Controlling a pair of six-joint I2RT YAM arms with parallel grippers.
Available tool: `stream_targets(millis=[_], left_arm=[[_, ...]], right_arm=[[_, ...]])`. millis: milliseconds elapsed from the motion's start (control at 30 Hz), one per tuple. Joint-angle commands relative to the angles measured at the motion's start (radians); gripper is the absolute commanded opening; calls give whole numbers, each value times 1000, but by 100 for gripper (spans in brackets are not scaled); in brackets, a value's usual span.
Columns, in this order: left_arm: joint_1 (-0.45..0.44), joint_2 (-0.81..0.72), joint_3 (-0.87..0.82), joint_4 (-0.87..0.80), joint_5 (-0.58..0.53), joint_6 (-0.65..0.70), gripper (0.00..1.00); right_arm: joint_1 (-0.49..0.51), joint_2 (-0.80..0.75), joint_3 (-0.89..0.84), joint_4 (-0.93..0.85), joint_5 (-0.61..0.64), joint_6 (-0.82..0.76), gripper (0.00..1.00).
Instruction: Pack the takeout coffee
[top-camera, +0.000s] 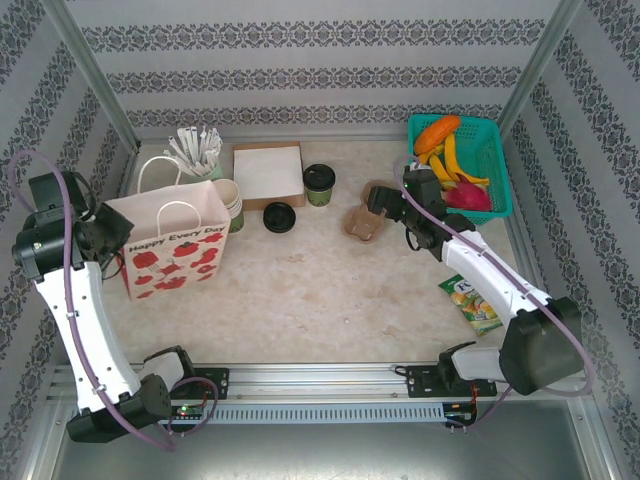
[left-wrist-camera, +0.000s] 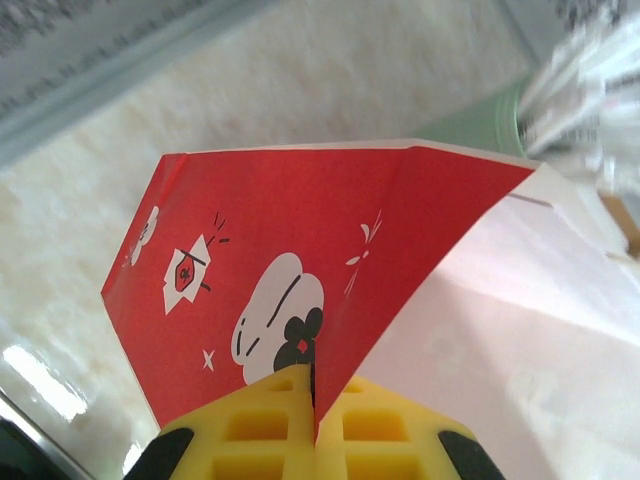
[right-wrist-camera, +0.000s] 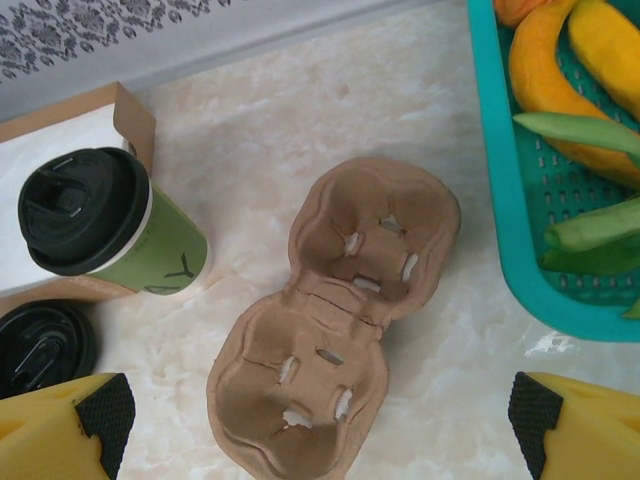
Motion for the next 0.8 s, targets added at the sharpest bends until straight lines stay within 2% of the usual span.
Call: stream_targets(millis=[0, 100, 200, 367, 500, 633, 733, 767], left_arm=[[-74, -29, -12, -89, 105, -27, 0], [-175, -42, -20, -105, 89, -86, 0], [-303, -45, -51, -95, 68, -173, 0], [-544, -47, -177, 64, 31, -348, 0], [-690, 5, -230, 165, -5, -423, 2], [-798, 75, -229, 233, 12, -395, 20], [-815, 113, -205, 200, 17, -275, 37], [-815, 116, -200, 189, 13, -225, 47]], right_arm=[[-15, 37, 24, -29, -59, -18, 98], [-31, 63, 32, -34, -116, -91, 98], [-62, 93, 43, -35, -244, -209, 98], [-99, 174, 124, -104, -369, -424, 98], [-113, 239, 166, -104, -434, -563, 97], [-113, 296, 208, -145, -479, -713, 96], [-115, 355, 263, -223, -467, -832, 96], [-118, 380, 290, -262, -460, -865, 96]])
